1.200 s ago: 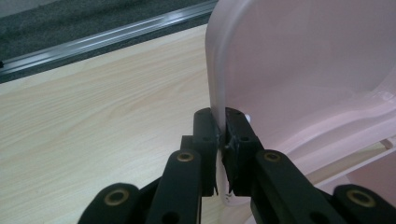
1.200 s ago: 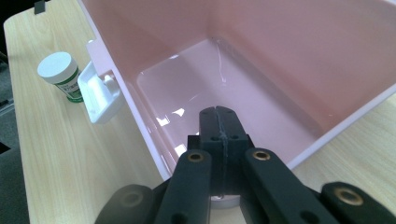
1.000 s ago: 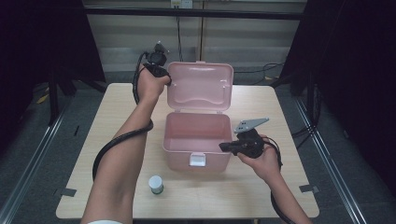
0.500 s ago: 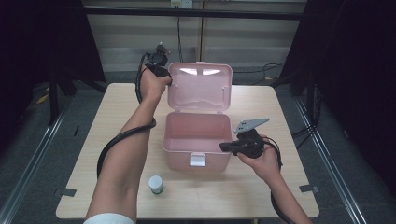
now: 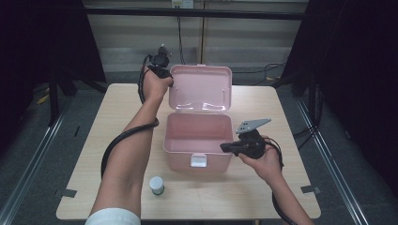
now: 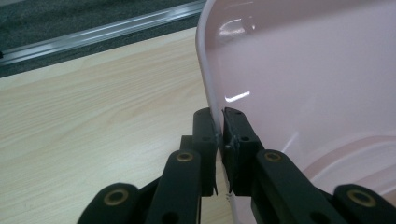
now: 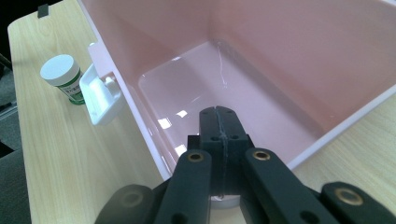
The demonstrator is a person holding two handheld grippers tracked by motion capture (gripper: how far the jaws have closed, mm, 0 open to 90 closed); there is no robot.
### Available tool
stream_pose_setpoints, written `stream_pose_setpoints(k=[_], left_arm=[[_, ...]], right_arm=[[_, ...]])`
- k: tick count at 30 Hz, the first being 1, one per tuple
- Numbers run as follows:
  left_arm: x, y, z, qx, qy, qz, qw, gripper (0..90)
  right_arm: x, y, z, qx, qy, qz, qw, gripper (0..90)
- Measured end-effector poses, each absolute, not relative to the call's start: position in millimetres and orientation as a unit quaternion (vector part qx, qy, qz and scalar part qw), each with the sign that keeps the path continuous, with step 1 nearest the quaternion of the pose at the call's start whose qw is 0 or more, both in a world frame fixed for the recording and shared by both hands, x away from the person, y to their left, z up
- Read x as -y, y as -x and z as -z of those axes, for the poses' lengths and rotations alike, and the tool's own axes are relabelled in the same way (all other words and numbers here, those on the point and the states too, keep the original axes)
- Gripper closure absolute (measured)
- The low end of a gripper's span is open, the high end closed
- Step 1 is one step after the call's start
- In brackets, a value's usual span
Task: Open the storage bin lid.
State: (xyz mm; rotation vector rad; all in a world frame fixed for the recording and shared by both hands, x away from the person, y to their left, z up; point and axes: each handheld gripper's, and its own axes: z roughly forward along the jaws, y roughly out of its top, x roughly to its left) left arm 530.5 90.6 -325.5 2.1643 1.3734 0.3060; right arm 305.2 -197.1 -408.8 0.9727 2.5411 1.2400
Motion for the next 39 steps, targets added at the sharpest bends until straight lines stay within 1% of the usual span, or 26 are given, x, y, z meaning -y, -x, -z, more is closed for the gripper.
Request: stream_pose_setpoints(k=[23,39], left_arm=[[-97,-543,355,-0.533,-0.791,-0.083,0.290,82.9],[-96,-547,369,-0.538,-0.792,-0.079,0.278,81.8]], right_arm=[[198,-305,409,-0.845,-0.327,-0.417,0.074,90.0],[198,-305,409,-0.844,-0.329,-0.417,0.074,90.0]])
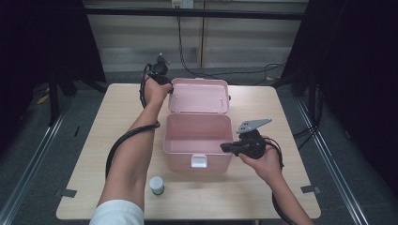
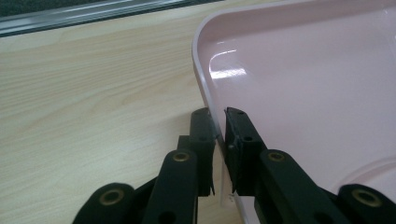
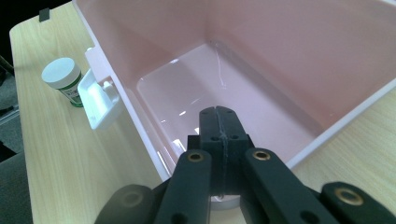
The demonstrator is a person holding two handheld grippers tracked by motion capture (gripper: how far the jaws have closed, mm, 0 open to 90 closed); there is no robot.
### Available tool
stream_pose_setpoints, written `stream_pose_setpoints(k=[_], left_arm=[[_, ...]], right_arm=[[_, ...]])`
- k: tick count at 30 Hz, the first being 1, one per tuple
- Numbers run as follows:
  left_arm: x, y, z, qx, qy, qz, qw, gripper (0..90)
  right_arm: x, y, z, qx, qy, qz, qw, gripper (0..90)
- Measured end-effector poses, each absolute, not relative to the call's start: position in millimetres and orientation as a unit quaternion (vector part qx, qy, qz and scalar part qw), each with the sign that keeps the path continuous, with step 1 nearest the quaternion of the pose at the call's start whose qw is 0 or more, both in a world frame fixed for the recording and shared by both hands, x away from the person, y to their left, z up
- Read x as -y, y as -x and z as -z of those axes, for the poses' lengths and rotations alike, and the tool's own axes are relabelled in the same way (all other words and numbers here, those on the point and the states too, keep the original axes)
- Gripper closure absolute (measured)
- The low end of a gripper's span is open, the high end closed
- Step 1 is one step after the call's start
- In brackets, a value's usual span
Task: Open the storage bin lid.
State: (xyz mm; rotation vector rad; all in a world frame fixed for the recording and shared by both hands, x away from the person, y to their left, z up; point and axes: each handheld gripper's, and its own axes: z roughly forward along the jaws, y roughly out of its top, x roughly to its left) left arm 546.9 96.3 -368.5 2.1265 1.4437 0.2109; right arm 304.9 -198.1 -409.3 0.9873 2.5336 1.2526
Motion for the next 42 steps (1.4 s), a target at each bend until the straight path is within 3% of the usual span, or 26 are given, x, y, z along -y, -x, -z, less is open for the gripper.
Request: stream_pose_setpoints(k=[42], left_arm=[[-98,-546,383,-0.537,-0.797,-0.074,0.267,81.2]], right_arm=[[197,-304,409,-0.844,-0.329,-0.418,0.075,90.0]])
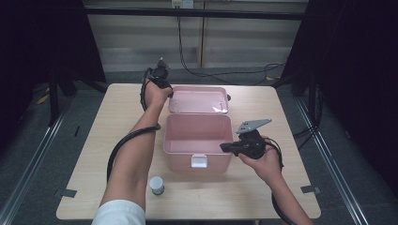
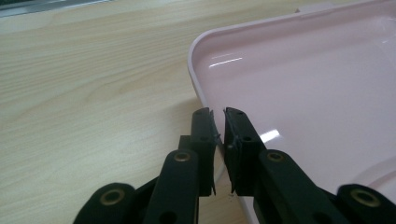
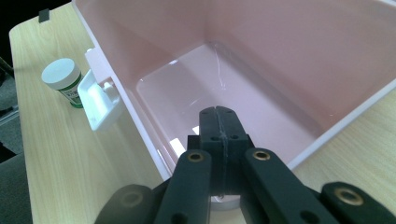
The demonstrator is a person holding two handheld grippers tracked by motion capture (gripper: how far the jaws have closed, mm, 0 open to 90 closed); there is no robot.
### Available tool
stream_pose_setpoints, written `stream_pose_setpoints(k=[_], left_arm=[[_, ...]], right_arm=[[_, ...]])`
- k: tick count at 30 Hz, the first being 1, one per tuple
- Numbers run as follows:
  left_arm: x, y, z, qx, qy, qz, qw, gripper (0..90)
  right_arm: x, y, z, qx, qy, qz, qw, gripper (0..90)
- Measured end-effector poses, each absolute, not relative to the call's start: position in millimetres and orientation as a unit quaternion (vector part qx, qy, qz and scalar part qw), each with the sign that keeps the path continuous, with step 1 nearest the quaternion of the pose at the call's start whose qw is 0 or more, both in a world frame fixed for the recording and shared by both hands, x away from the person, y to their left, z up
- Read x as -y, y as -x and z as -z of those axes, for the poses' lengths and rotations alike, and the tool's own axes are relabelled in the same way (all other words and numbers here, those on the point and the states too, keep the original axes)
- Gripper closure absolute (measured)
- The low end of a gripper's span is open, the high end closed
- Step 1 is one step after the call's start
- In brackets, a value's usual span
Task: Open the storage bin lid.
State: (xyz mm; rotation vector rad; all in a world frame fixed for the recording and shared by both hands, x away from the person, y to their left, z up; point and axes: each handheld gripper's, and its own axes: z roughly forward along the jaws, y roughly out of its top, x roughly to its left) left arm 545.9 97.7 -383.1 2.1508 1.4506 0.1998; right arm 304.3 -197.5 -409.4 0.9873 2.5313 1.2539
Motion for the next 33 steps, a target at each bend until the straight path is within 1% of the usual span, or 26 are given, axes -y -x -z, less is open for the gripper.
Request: stream_pose_setpoints(k=[3,5,6,13,21,27,33], left_arm=[[-98,-544,382,-0.536,-0.799,-0.075,0.263,77.3],[-99,-542,379,-0.537,-0.797,-0.081,0.265,71.5],[-99,-541,379,-0.538,-0.796,-0.078,0.265,71.0],[-105,-535,373,-0.536,-0.796,-0.077,0.271,58.1],[-115,-524,368,-0.539,-0.795,-0.082,0.266,45.8],[-121,-517,367,-0.537,-0.797,-0.085,0.262,41.9],[-126,-511,369,-0.534,-0.801,-0.082,0.257,38.7]], right_arm=[[197,-304,409,-0.844,-0.329,-0.417,0.076,90.0],[197,-304,409,-0.844,-0.329,-0.417,0.076,90.0],[197,-304,409,-0.844,-0.329,-0.417,0.077,90.0],[196,-304,409,-0.844,-0.330,-0.416,0.078,90.0],[196,-304,409,-0.839,-0.335,-0.422,0.078,89.4],[196,-304,409,-0.836,-0.339,-0.425,0.083,85.3],[199,-302,404,-0.826,-0.345,-0.437,0.087,79.1]])
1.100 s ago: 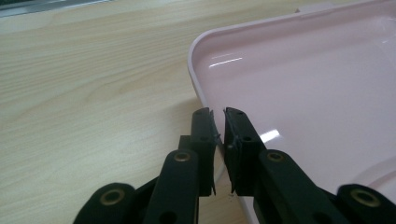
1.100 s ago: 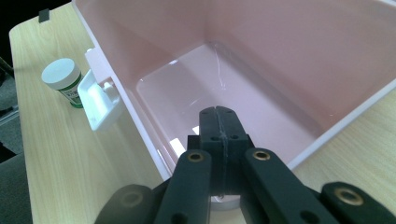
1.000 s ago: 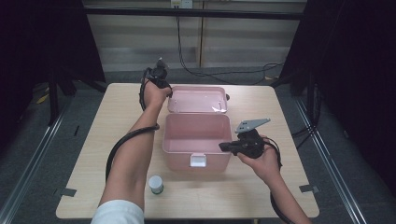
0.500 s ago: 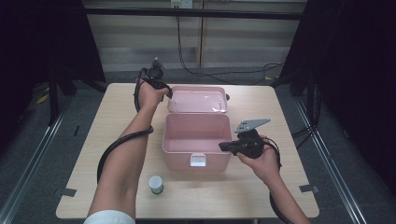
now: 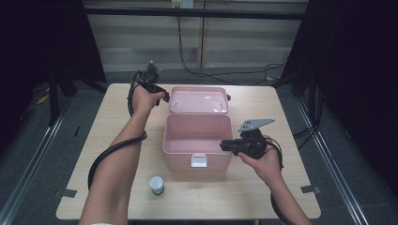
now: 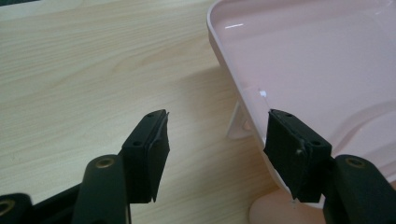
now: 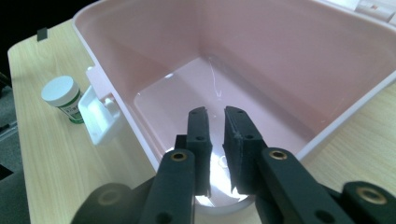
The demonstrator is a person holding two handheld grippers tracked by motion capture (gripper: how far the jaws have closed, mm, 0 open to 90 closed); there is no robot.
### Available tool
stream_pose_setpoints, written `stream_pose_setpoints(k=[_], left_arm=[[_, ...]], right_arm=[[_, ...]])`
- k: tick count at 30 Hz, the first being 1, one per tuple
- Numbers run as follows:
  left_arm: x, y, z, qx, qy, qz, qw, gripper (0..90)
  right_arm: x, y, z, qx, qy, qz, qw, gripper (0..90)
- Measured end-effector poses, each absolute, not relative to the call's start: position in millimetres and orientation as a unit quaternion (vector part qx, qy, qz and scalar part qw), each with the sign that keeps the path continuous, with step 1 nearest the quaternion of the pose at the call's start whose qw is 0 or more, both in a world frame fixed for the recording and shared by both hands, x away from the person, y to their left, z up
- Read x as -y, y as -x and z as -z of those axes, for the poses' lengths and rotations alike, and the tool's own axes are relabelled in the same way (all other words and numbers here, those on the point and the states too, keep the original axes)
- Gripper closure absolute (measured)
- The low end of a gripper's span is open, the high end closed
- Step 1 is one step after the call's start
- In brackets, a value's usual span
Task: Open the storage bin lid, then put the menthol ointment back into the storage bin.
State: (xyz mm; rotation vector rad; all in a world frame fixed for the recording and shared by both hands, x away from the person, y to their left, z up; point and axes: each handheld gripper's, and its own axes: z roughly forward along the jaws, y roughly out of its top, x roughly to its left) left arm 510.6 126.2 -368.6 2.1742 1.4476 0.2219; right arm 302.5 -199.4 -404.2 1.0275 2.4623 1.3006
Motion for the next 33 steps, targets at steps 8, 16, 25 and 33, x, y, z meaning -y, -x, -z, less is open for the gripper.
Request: stream_pose_setpoints(k=[8,16,25,33], left_arm=[[-131,-500,363,-0.530,-0.801,-0.084,0.264,34.8],[-139,-488,364,-0.524,-0.808,-0.077,0.258,31.8],[-153,-475,364,-0.523,-0.810,-0.076,0.255,31.0],[-159,-463,367,-0.514,-0.818,-0.067,0.250,30.5]], right_arm=[[207,-296,395,-0.818,-0.357,-0.439,0.098,66.7],[222,-286,384,-0.812,-0.365,-0.441,0.114,53.6],[254,-274,388,-0.803,-0.385,-0.432,0.138,36.8],[279,-271,411,-0.793,-0.419,-0.422,0.134,28.5]])
